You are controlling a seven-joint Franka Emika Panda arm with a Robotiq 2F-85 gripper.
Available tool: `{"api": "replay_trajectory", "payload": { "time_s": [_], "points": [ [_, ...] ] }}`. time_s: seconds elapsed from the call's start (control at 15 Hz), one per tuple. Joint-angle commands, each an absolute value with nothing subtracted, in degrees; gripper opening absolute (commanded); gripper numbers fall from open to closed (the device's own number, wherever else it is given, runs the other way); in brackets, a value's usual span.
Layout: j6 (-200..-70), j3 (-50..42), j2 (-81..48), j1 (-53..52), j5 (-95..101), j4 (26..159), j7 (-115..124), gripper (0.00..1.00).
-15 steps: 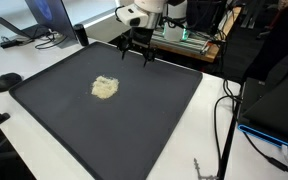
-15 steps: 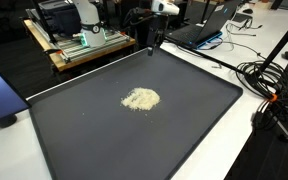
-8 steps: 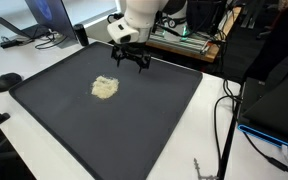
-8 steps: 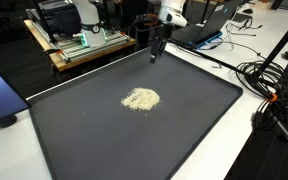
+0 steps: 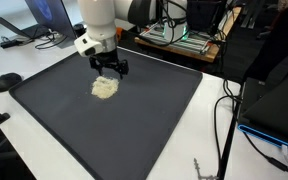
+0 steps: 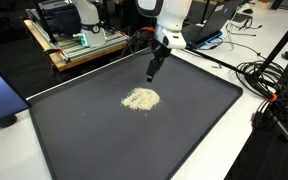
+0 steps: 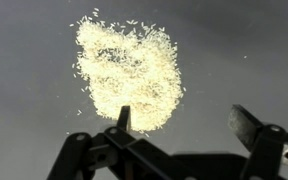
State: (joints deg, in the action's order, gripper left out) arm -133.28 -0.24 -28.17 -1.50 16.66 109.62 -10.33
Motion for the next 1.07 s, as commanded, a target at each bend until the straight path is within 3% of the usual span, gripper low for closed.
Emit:
{"api": "replay_trajectory", "payload": {
  "time_s": [0.0,1.0],
  "points": [
    [-134.08,0.90,-32.90,1.95,12.71,104.37,-15.52,1.00],
    [-144.53,2.52,-40.15,5.54,9.47,102.73,-20.91,1.00]
  ]
}}
